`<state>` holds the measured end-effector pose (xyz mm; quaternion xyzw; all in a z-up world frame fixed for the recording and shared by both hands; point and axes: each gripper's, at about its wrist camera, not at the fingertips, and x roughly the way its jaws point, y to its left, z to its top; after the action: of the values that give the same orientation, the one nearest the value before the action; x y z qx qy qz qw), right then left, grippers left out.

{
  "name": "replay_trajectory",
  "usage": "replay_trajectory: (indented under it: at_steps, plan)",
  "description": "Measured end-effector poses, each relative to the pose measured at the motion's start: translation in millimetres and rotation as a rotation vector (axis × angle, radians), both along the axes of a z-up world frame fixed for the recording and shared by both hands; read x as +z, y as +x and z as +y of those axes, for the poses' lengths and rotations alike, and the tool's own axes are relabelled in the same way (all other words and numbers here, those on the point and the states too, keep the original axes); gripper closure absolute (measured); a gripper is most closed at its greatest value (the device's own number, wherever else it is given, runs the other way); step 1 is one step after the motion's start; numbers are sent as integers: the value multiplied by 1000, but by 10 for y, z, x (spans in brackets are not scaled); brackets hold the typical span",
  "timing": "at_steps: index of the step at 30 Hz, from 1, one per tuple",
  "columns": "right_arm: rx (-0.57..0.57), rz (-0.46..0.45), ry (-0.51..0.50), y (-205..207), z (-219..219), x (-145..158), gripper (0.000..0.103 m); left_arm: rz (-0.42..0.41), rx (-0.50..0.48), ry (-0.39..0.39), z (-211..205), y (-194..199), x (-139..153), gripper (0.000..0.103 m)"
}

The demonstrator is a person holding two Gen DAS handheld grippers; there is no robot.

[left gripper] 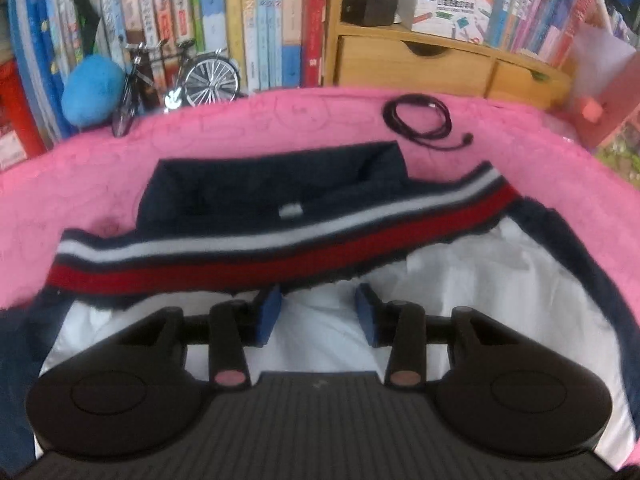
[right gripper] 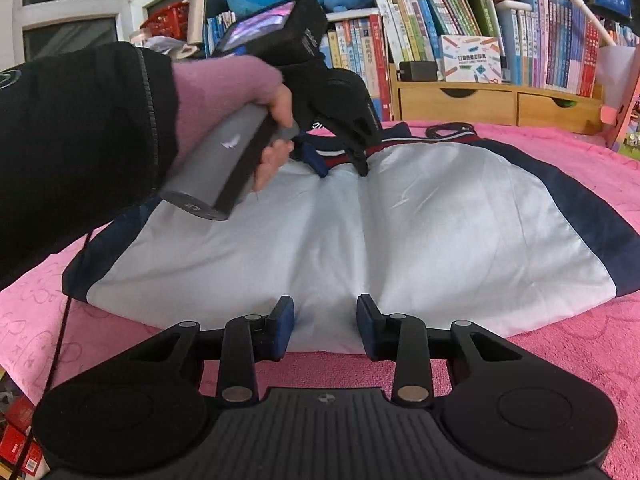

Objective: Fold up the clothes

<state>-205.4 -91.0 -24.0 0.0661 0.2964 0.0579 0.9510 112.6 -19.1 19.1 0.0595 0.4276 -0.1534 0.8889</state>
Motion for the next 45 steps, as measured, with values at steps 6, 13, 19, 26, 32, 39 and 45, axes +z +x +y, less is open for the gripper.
replay_trajectory:
  at_steps: [6, 13, 19, 26, 32, 39, 45]
  plan:
    - [-7, -8, 4, -9, -18, 22, 69, -19, -1, -21, 9, 1, 1, 62]
    - [-102, -3, 62, 176, -66, 136, 74, -34, -2, -44, 37, -35, -18, 63]
    - [-60, 35, -19, 91, 100, 41, 69, -37, -16, -61, 73, -35, -34, 63]
    - [-56, 49, -16, 95, 101, 32, 69, 128, -29, -144, 144, -104, 205, 66]
    - [-60, 46, -19, 83, 105, 37, 69, 127, -240, -108, 145, -1029, 449, 65]
    - [-63, 42, -15, 66, 118, 34, 69, 251, -196, -96, 220, -1474, 169, 69]
    - [-68, 41, -13, 61, 162, 37, 69, 243, -163, -86, 174, -1314, 97, 76]
